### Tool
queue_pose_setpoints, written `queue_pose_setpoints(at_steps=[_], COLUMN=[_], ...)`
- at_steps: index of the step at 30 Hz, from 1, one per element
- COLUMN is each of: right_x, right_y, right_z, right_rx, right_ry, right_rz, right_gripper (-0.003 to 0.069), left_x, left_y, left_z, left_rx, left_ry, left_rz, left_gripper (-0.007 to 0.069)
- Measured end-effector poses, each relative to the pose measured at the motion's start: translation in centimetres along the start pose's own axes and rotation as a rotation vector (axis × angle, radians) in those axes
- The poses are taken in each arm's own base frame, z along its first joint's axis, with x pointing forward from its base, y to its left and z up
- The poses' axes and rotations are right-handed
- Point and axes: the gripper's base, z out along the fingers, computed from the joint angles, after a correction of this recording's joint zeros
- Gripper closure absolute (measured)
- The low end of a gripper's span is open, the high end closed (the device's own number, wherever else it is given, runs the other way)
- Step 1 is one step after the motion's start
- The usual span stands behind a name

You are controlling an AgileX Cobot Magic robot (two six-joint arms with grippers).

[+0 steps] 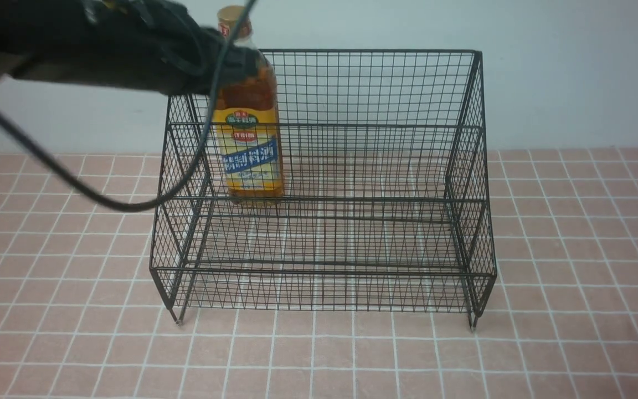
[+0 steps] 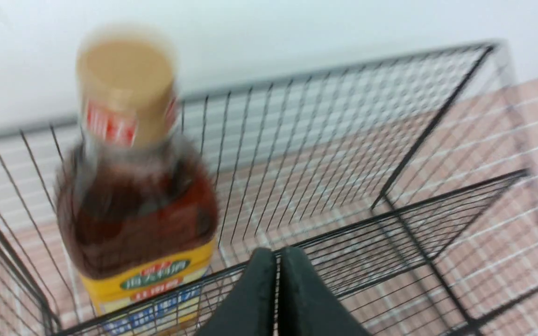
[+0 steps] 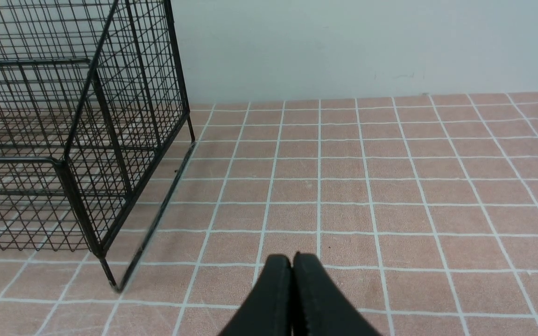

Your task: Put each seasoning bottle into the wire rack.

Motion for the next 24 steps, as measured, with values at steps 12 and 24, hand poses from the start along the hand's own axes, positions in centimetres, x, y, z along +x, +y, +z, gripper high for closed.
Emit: queue_pose_setpoints(at_steps=[12, 24], right_x=[0.0, 0.0], right_y=[0.0, 0.0], right_z=[0.0, 0.0], right_rx=[0.000, 0.000], right_ry=[0.000, 0.000], right_rz=[0.000, 0.000], right_gripper=[0.0671, 0.0671], left_x=[2.3, 8.7], left_y=[-2.8, -4.6], left_z=[-11.5, -17.8], left_rx=[-0.012, 0.025], left_ry=[-0.166, -0.168], left_rz=[0.026, 0.058], left_gripper=[0.0631, 0.0631])
